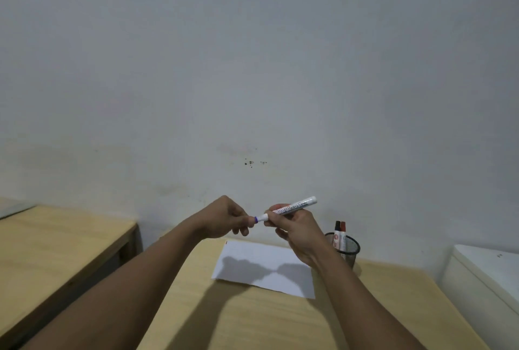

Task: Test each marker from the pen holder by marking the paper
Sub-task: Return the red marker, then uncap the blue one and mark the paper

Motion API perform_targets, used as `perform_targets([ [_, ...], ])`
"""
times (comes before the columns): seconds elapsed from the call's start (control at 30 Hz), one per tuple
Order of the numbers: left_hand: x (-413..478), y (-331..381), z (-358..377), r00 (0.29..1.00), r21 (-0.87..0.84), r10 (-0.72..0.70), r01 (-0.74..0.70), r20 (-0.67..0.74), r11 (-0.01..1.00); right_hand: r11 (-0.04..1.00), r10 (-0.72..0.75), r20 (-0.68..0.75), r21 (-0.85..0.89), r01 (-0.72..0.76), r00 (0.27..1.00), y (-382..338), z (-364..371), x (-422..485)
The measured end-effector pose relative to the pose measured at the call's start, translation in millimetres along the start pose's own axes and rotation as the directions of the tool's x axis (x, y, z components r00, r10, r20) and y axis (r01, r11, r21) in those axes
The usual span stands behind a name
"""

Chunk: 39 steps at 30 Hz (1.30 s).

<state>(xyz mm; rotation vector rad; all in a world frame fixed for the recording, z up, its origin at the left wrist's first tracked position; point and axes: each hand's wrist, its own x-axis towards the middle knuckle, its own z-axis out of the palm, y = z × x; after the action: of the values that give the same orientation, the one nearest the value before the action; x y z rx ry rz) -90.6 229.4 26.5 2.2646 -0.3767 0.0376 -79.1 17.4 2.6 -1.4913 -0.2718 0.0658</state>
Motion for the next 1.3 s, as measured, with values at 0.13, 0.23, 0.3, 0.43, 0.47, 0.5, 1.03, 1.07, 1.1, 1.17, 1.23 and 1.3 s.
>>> perform_targets([
  [0.13,-1,-57,7,0.989,0.128,-0.116,0.127,-0.091,0.984,0.998,0.018,-0.064,-0.060,-0.022,0.998,26,11,17],
  [0.23,-2,-90,30,0.979,0.345,-0.124,0.174,-0.160,0.923,0.991,0.037,-0.098,-0.128,-0.049,0.995,51,26,32],
  [0.3,0,-108,47,0.979,0.375,-0.095,0.158,-0.180,0.913,0.986,0.032,-0.123,-0.157,-0.052,0.992,67,35,42],
  [0.43,13,-137,73,0.976,0.453,-0.029,0.127,-0.217,0.882,0.973,-0.014,-0.168,-0.230,-0.025,0.986,97,46,67],
  [0.47,15,-139,76,0.975,0.455,-0.016,0.119,-0.223,0.882,0.969,-0.022,-0.175,-0.247,-0.022,0.984,102,47,72],
  [0.5,17,-143,79,0.977,0.458,-0.013,0.112,-0.213,0.882,0.963,-0.025,-0.174,-0.270,-0.024,0.984,107,47,79],
  [1.03,23,-169,88,0.980,0.425,0.044,0.043,-0.192,0.904,0.919,0.025,-0.193,-0.382,-0.099,0.981,168,51,131],
  [1.07,23,-169,87,0.982,0.431,0.040,0.046,-0.187,0.901,0.917,0.022,-0.194,-0.386,-0.097,0.981,170,51,132],
  [1.1,23,-170,87,0.982,0.433,0.035,0.049,-0.184,0.900,0.916,0.024,-0.190,-0.389,-0.097,0.981,171,51,133],
  [1.17,24,-169,86,0.983,0.430,0.025,0.056,-0.182,0.901,0.913,0.029,-0.185,-0.395,-0.102,0.982,174,50,136],
  [1.23,24,-169,86,0.983,0.425,0.020,0.061,-0.183,0.903,0.905,0.027,-0.182,-0.413,-0.101,0.983,175,50,138],
  [1.3,24,-170,87,0.982,0.423,0.024,0.059,-0.188,0.904,0.900,0.015,-0.175,-0.426,-0.089,0.984,176,50,139],
])
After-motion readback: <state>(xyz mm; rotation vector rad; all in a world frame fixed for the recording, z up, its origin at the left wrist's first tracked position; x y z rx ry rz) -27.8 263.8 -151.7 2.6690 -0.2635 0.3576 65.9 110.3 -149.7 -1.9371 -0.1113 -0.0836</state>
